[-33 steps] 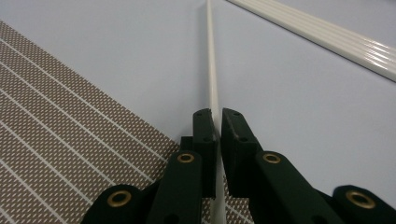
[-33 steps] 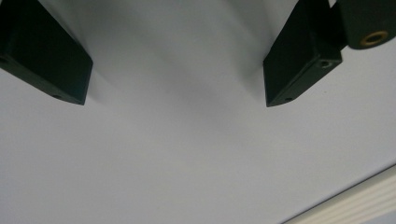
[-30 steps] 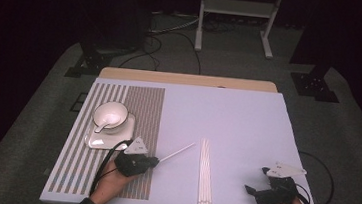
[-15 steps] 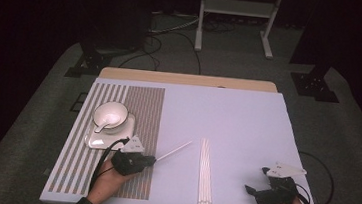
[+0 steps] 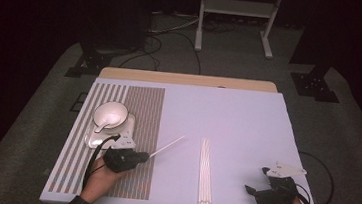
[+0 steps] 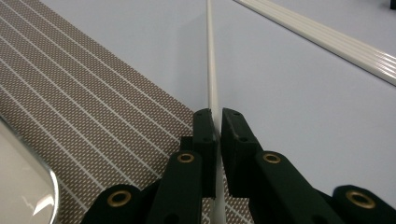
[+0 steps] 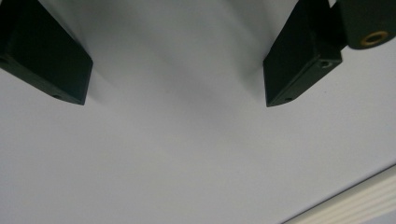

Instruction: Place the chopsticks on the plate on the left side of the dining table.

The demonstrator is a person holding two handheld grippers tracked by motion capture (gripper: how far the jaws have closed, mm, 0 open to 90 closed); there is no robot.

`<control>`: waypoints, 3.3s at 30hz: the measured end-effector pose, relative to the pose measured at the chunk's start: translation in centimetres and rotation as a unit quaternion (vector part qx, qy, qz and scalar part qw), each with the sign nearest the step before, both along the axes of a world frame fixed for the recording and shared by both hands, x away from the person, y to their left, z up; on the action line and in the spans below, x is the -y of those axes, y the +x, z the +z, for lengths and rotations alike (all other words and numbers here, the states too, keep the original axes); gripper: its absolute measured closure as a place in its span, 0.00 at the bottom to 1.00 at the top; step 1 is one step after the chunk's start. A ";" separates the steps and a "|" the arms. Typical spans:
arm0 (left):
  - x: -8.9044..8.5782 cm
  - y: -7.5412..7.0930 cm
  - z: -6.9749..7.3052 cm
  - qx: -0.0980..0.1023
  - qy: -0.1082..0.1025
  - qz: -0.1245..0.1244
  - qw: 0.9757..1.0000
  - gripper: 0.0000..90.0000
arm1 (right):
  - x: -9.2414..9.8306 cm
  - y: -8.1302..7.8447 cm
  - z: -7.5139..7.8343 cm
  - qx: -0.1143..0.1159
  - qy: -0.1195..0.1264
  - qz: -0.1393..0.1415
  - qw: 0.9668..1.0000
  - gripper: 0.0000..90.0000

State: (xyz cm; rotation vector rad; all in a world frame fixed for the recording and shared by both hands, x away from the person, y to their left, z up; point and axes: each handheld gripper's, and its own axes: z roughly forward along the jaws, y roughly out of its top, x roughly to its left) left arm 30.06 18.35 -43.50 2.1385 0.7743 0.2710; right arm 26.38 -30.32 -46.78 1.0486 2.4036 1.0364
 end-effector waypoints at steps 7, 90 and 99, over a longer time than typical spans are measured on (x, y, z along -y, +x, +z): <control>-0.5 0.0 0.2 0.000 0.001 0.008 1.000 0.94 | 0.0 0.0 0.0 0.000 0.000 0.000 1.000 0.07; -7.8 2.7 1.2 -0.005 0.008 0.113 0.994 0.94 | 0.0 0.0 0.0 0.000 0.000 0.000 1.000 0.08; -8.6 2.9 1.1 -0.006 0.013 0.125 0.992 0.94 | 0.0 0.0 0.0 0.000 0.000 0.000 1.000 0.07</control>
